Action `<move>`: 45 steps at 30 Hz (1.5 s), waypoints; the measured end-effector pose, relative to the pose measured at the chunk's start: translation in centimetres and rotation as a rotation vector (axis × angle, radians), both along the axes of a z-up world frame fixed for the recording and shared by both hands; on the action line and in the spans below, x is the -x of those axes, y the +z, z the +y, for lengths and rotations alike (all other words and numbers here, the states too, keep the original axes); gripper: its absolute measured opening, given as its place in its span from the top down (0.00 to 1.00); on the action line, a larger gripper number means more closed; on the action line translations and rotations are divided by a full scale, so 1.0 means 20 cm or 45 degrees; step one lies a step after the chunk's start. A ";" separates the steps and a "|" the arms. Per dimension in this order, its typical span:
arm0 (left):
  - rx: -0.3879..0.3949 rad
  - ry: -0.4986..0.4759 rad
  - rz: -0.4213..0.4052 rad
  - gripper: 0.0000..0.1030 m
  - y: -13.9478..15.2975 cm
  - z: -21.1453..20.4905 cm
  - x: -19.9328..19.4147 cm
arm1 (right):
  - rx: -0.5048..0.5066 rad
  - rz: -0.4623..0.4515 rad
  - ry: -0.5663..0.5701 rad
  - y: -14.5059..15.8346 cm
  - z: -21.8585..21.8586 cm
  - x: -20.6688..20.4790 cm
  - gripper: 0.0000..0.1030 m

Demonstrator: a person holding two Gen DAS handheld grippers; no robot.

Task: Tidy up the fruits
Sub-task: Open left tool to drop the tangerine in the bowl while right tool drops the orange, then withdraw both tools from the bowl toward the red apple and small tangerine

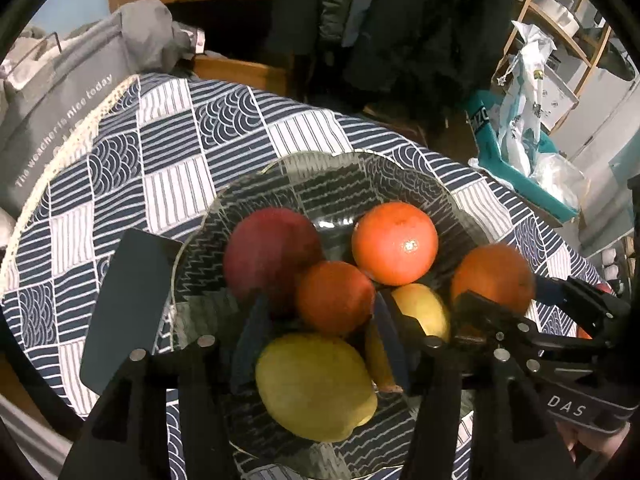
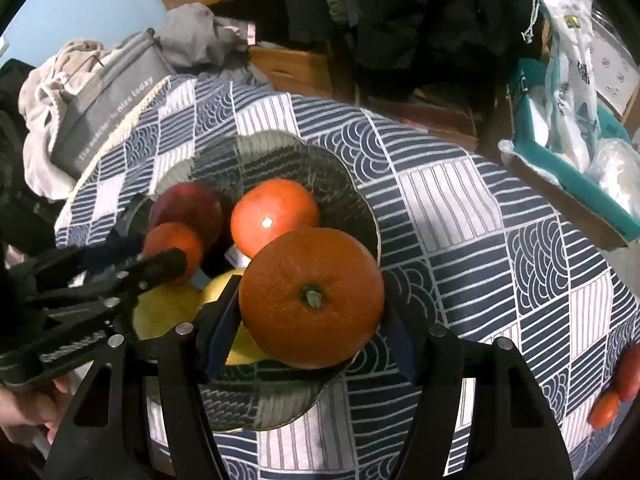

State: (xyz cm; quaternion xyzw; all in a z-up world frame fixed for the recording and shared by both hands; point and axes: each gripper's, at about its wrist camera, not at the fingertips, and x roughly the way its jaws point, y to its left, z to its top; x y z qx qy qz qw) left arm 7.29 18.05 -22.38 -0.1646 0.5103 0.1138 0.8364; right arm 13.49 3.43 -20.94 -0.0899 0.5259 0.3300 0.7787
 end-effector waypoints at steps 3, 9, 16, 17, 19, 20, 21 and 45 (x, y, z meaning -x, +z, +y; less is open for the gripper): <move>0.014 0.006 -0.005 0.40 0.01 0.01 0.00 | -0.059 0.001 -0.013 0.03 -0.02 -0.01 0.30; 0.016 0.010 -0.020 0.38 0.05 0.01 0.02 | -0.118 -0.033 -0.055 0.11 -0.07 -0.03 0.25; 0.007 -0.011 -0.076 0.38 0.16 -0.02 0.03 | -0.088 -0.106 -0.094 0.19 -0.11 -0.01 0.25; 0.007 -0.015 -0.084 0.37 0.17 -0.03 0.04 | -0.082 -0.117 -0.100 0.21 -0.12 -0.01 0.25; 0.005 -0.029 -0.100 0.37 0.20 -0.05 0.04 | -0.071 -0.141 -0.108 0.23 -0.14 0.00 0.25; -0.001 -0.042 -0.109 0.37 0.21 -0.07 0.04 | -0.057 -0.166 -0.115 0.26 -0.14 0.01 0.25; -0.005 -0.050 -0.115 0.37 0.23 -0.08 0.04 | -0.048 -0.183 -0.118 0.27 -0.15 0.02 0.25; -0.035 -0.198 -0.368 0.34 0.63 -0.36 0.13 | 0.017 -0.459 -0.306 0.65 -0.57 0.20 0.25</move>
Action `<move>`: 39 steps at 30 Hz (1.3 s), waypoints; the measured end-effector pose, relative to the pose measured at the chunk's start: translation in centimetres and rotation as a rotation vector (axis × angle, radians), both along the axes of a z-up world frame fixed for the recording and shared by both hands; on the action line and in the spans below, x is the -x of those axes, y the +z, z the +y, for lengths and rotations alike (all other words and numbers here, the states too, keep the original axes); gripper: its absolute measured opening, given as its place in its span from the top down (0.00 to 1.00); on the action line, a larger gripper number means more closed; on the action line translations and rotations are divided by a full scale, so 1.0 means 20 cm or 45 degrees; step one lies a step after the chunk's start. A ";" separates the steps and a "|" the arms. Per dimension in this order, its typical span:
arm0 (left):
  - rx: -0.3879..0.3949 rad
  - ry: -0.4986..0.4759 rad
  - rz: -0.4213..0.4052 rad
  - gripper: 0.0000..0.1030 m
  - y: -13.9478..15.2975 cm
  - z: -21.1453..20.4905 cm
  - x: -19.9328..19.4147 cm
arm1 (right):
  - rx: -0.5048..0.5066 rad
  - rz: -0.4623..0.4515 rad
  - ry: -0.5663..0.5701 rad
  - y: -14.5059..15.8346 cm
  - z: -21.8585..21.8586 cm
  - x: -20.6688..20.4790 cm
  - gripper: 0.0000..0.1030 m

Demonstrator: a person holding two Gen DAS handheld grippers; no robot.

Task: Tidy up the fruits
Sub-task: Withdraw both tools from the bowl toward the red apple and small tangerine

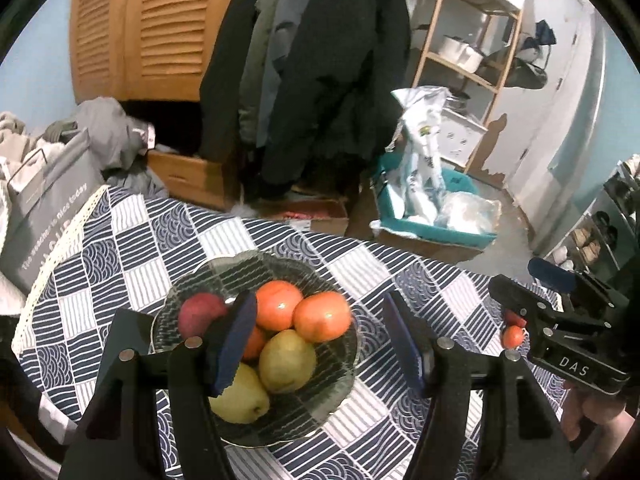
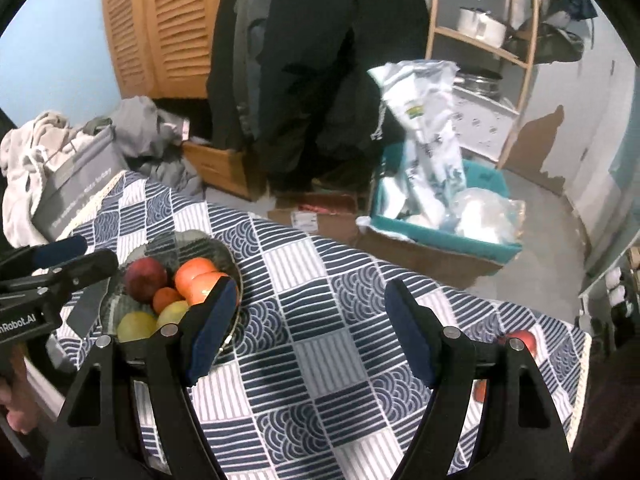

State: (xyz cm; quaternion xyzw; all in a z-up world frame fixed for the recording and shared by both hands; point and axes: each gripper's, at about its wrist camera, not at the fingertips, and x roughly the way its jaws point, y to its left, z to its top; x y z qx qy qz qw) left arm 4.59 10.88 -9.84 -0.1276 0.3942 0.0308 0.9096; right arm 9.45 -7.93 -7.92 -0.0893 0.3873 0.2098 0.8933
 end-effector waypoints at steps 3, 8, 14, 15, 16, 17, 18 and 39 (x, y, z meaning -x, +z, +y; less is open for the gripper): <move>-0.012 -0.028 -0.022 0.34 0.04 -0.05 0.01 | 0.010 -0.029 -0.017 0.04 -0.05 0.03 0.25; -0.049 -0.073 -0.058 0.31 0.09 -0.14 0.02 | -0.007 -0.064 -0.048 0.11 -0.14 0.08 0.23; -0.062 -0.123 -0.097 0.28 0.16 -0.24 0.04 | -0.030 -0.095 -0.096 0.18 -0.25 0.12 0.22; -0.069 -0.131 -0.105 0.28 0.17 -0.25 0.05 | -0.030 -0.101 -0.105 0.19 -0.27 0.13 0.22; -0.075 -0.135 -0.110 0.27 0.18 -0.27 0.05 | -0.031 -0.106 -0.113 0.20 -0.29 0.14 0.22; -0.082 -0.141 -0.119 0.25 0.19 -0.28 0.05 | -0.033 -0.109 -0.119 0.21 -0.31 0.14 0.22; -0.090 -0.149 -0.130 0.24 0.21 -0.30 0.05 | -0.034 -0.113 -0.125 0.21 -0.33 0.15 0.22; -0.105 -0.257 -0.161 0.20 0.28 -0.56 0.05 | -0.045 -0.163 -0.270 0.25 -0.71 0.26 0.14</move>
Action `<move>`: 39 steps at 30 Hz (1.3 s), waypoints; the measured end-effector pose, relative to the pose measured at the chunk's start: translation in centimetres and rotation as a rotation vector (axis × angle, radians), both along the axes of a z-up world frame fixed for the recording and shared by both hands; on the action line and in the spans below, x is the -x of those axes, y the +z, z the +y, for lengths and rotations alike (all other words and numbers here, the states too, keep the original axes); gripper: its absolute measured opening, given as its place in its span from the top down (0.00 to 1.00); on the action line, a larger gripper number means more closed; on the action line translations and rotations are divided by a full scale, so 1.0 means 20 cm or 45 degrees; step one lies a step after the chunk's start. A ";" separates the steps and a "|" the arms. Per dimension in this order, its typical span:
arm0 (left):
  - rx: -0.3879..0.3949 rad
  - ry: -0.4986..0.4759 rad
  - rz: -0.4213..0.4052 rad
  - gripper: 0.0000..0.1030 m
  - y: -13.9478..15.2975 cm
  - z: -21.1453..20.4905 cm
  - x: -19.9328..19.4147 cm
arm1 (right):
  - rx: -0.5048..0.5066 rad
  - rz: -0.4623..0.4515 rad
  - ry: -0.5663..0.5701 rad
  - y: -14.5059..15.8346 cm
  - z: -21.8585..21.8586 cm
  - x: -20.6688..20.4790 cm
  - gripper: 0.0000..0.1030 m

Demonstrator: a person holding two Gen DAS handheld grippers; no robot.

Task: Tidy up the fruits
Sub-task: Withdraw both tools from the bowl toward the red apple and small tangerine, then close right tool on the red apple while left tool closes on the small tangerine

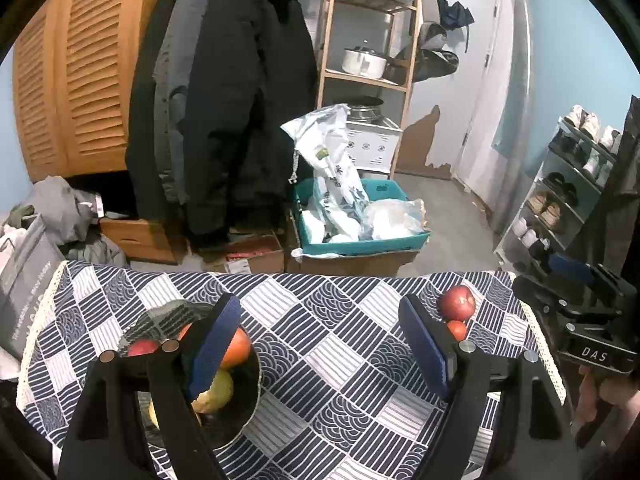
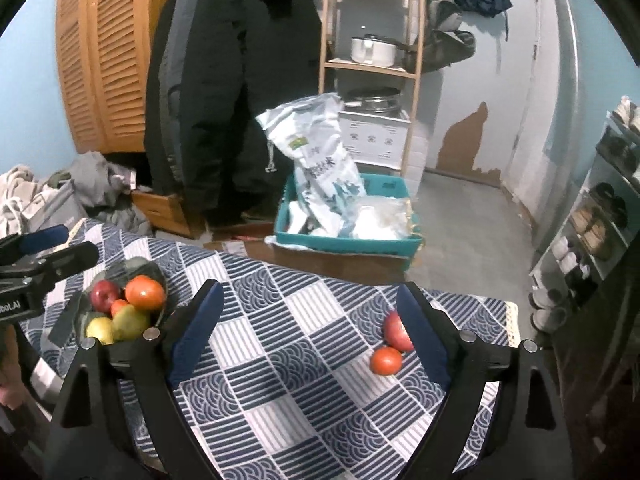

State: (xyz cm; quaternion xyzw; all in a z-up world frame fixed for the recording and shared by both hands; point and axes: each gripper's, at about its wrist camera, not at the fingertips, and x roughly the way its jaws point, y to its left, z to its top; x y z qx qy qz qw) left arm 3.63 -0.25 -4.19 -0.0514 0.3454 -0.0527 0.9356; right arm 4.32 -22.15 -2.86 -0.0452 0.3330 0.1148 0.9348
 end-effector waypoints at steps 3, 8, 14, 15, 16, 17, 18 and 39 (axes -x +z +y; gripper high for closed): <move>-0.010 -0.015 0.002 0.20 0.00 -0.03 0.00 | -0.001 0.004 -0.019 -0.01 -0.04 0.01 0.14; -0.025 -0.038 0.003 0.17 0.00 -0.10 -0.01 | 0.000 0.020 -0.051 -0.03 -0.11 0.01 0.14; -0.036 -0.065 0.017 0.17 -0.02 -0.16 -0.02 | -0.002 0.046 -0.087 -0.06 -0.18 0.00 0.14; -0.035 -0.069 0.022 0.17 -0.02 -0.17 -0.03 | -0.002 0.051 -0.091 -0.07 -0.19 0.00 0.14; -0.034 -0.071 0.027 0.17 -0.02 -0.18 -0.04 | -0.003 0.053 -0.097 -0.07 -0.20 -0.01 0.14; -0.032 -0.076 0.032 0.17 -0.02 -0.19 -0.05 | -0.005 0.059 -0.100 -0.07 -0.21 -0.01 0.14; -0.030 -0.083 0.035 0.17 -0.02 -0.21 -0.06 | -0.006 0.064 -0.102 -0.08 -0.22 -0.02 0.14; -0.106 -0.178 0.236 0.17 -0.27 -0.51 -0.55 | -0.051 0.354 -0.175 -0.32 -0.53 -0.46 0.14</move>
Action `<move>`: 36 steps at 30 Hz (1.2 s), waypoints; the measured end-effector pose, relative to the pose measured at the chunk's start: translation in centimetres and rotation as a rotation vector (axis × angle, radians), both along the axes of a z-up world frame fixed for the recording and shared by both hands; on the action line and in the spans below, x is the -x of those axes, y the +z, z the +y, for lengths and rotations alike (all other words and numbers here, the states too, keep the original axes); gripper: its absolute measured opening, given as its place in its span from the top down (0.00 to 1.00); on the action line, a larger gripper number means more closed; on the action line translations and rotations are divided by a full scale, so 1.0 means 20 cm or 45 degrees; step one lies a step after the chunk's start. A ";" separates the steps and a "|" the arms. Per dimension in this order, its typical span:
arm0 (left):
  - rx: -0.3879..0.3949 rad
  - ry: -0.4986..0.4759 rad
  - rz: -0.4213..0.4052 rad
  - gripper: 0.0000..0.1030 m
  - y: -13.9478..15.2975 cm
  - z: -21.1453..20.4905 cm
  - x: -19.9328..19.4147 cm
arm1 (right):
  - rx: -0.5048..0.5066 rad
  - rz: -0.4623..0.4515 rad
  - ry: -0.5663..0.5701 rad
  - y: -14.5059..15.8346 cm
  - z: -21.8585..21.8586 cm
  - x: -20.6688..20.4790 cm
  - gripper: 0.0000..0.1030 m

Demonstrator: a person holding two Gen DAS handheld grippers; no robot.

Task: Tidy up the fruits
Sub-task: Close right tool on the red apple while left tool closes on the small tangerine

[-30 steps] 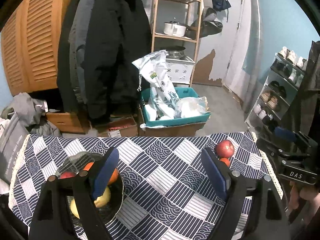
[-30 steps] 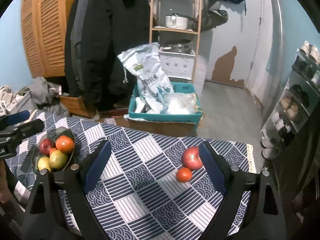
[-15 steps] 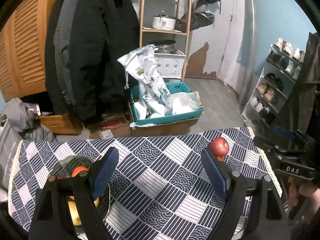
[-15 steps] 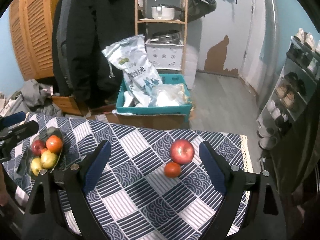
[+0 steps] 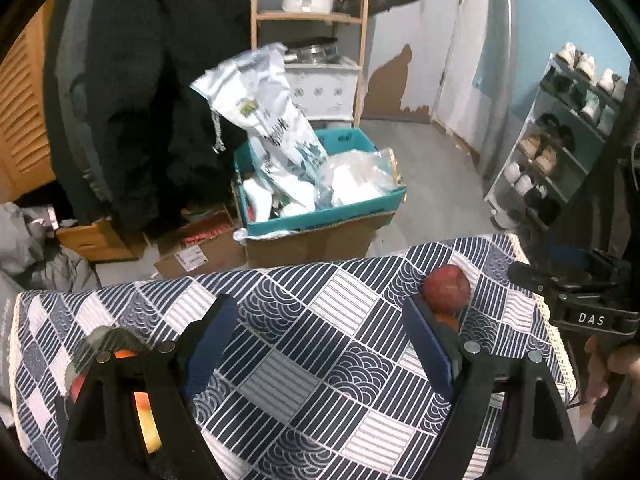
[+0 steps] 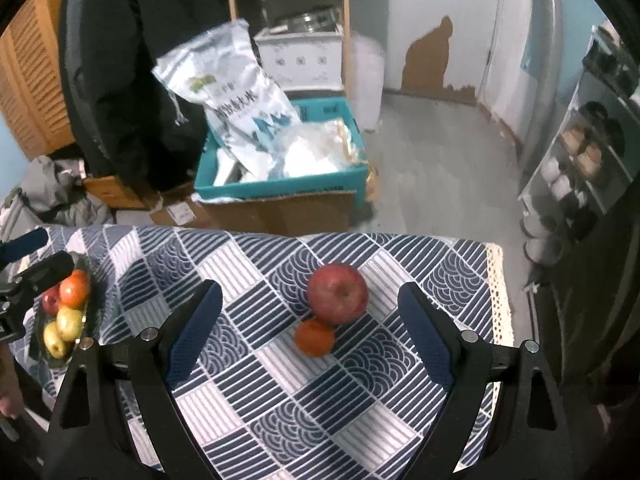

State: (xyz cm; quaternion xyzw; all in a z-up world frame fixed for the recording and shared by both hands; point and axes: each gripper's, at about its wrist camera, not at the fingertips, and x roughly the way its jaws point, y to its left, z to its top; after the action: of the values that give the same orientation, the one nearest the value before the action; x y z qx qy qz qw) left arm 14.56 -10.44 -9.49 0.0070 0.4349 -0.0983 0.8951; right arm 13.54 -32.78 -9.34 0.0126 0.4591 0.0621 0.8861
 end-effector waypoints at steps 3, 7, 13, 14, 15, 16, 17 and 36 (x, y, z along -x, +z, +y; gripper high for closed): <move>-0.008 -0.016 0.037 0.17 -0.07 -0.04 -0.09 | 0.013 0.065 -0.004 -0.09 -0.03 -0.09 0.14; -0.017 -0.033 0.108 0.17 -0.17 -0.09 -0.20 | 0.024 0.145 0.001 -0.23 -0.07 -0.19 0.14; -0.038 -0.046 0.175 0.17 -0.34 -0.16 -0.32 | -0.022 0.225 -0.007 -0.43 -0.11 -0.29 0.14; -0.042 -0.046 0.183 0.17 -0.36 -0.16 -0.33 | -0.023 0.237 -0.009 -0.45 -0.11 -0.30 0.14; -0.048 -0.045 0.197 0.17 -0.39 -0.17 -0.34 | -0.023 0.250 -0.008 -0.47 -0.11 -0.32 0.14; -0.049 -0.046 0.209 0.17 -0.41 -0.18 -0.35 | -0.026 0.269 -0.004 -0.51 -0.11 -0.33 0.14; -0.048 -0.046 0.218 0.17 -0.43 -0.18 -0.36 | -0.026 0.280 0.003 -0.53 -0.10 -0.34 0.14; -0.065 -0.090 0.294 0.17 -0.60 -0.29 -0.43 | -0.025 0.392 0.030 -0.78 -0.07 -0.45 0.26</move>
State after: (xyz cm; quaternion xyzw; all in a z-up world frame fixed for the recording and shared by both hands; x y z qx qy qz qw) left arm 23.19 -16.17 -21.52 0.0339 0.5370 -0.1189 0.8345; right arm 22.50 -34.18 -24.88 0.0252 0.5892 0.0742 0.8042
